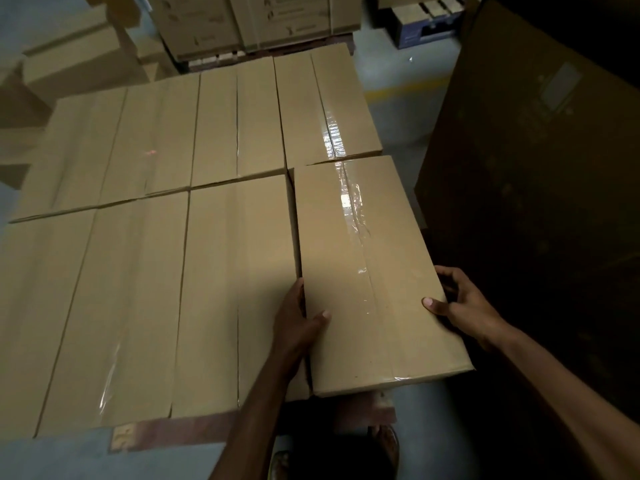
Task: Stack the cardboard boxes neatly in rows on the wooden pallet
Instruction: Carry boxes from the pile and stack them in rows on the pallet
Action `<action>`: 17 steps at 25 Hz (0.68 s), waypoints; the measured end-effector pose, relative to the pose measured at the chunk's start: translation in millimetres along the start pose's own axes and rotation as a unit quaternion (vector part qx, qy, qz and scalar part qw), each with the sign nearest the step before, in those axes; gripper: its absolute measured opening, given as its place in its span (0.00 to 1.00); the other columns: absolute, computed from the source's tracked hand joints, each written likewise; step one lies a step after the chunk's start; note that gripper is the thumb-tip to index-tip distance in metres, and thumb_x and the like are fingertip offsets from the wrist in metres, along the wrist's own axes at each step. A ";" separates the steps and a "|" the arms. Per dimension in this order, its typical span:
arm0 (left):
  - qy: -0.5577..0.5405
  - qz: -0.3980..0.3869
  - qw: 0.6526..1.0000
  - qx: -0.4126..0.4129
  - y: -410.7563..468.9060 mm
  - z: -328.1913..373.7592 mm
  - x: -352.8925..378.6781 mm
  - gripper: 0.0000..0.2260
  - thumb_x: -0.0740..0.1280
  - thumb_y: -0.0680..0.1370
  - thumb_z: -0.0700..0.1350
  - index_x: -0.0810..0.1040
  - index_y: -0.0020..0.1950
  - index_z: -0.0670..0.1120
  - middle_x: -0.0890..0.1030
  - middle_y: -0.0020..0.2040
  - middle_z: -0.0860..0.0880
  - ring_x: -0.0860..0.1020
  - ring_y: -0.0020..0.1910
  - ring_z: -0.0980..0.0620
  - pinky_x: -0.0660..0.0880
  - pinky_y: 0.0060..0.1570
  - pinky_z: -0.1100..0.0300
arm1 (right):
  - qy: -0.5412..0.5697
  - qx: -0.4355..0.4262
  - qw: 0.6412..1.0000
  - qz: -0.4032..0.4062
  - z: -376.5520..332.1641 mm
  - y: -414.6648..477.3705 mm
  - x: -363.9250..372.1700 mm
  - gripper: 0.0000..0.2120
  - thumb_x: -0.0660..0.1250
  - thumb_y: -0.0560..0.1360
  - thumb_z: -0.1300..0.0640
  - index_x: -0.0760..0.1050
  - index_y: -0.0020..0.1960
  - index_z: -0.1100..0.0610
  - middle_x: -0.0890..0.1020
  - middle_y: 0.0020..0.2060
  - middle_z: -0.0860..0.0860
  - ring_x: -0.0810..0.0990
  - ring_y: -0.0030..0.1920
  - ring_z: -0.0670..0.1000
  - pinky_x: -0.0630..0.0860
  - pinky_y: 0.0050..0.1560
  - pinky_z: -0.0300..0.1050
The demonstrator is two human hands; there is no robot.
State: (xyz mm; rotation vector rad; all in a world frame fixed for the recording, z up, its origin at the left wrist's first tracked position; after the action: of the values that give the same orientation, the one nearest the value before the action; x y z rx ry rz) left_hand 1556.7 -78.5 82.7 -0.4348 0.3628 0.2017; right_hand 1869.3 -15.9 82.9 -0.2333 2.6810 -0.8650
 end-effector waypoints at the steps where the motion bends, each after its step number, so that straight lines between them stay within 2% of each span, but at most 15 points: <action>1: 0.006 0.011 1.000 -0.005 0.5 -7.0 -1.3 0.39 0.77 0.66 0.52 0.71 0.77 0.50 0.78 0.70 0.53 0.78 0.66 0.53 0.74 0.69 0.48 | -0.003 -0.012 1.000 0.000 0.5 4.4 4.5 0.31 0.74 0.76 0.66 0.67 0.74 0.50 0.77 0.64 0.48 0.76 0.63 0.47 0.75 0.53 0.39; 2: 0.012 0.016 1.000 -0.009 2.3 -13.5 -1.4 0.41 0.78 0.66 0.52 0.71 0.77 0.48 0.78 0.70 0.53 0.78 0.67 0.53 0.74 0.70 0.48 | -0.003 -0.019 1.000 0.001 1.5 9.6 7.8 0.32 0.73 0.76 0.67 0.67 0.75 0.51 0.77 0.65 0.49 0.76 0.64 0.47 0.76 0.57 0.41; 5: 0.027 0.024 0.999 -0.004 10.0 -15.7 -1.1 0.37 0.79 0.67 0.45 0.73 0.76 0.47 0.80 0.67 0.54 0.80 0.63 0.55 0.76 0.68 0.51 | 0.003 -0.024 1.000 0.003 4.1 21.8 13.1 0.32 0.73 0.76 0.68 0.67 0.75 0.50 0.76 0.69 0.51 0.74 0.69 0.52 0.73 0.70 0.56; 9: 0.087 0.077 0.993 0.002 17.9 -18.6 0.8 0.34 0.75 0.65 0.49 0.78 0.72 0.51 0.84 0.61 0.52 0.83 0.59 0.55 0.80 0.62 0.55 | -0.014 -0.007 1.000 0.004 16.0 31.9 18.1 0.32 0.72 0.77 0.66 0.65 0.76 0.48 0.75 0.70 0.51 0.73 0.70 0.52 0.72 0.72 0.58; 13: 0.121 0.173 0.977 0.024 3.8 -15.6 -3.9 0.25 0.74 0.71 0.37 0.81 0.68 0.47 0.86 0.57 0.49 0.84 0.55 0.52 0.77 0.60 0.61 | -0.030 -0.005 0.999 -0.019 23.0 39.3 29.6 0.36 0.72 0.79 0.61 0.60 0.80 0.44 0.73 0.72 0.49 0.72 0.71 0.52 0.71 0.72 0.60; 15: 0.150 0.144 0.976 0.066 4.7 -19.3 -2.5 0.24 0.76 0.72 0.39 0.81 0.68 0.44 0.84 0.60 0.45 0.82 0.59 0.48 0.75 0.63 0.58 | -0.053 -0.006 0.998 -0.039 24.1 43.5 35.0 0.36 0.69 0.81 0.52 0.55 0.82 0.40 0.70 0.74 0.45 0.69 0.73 0.51 0.68 0.74 0.60; 17: 0.217 0.075 0.967 0.111 4.0 -31.0 1.4 0.23 0.78 0.73 0.42 0.81 0.67 0.42 0.79 0.68 0.41 0.75 0.68 0.42 0.69 0.70 0.54 | -0.083 -0.008 0.996 -0.044 30.5 48.0 38.6 0.35 0.65 0.82 0.45 0.49 0.82 0.36 0.66 0.78 0.45 0.66 0.76 0.52 0.63 0.77 0.60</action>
State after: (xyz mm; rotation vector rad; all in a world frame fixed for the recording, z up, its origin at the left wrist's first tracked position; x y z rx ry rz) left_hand 1547.7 -88.6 54.6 -0.2260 0.8421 0.2098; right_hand 1840.8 -3.3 21.6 -0.4126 2.5392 -0.8128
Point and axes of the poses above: each hand's wrist, its own y-axis towards the middle knuckle, its own x-axis out of the palm, z = x × y, the point moved 6 cm from there along y, towards the middle knuckle
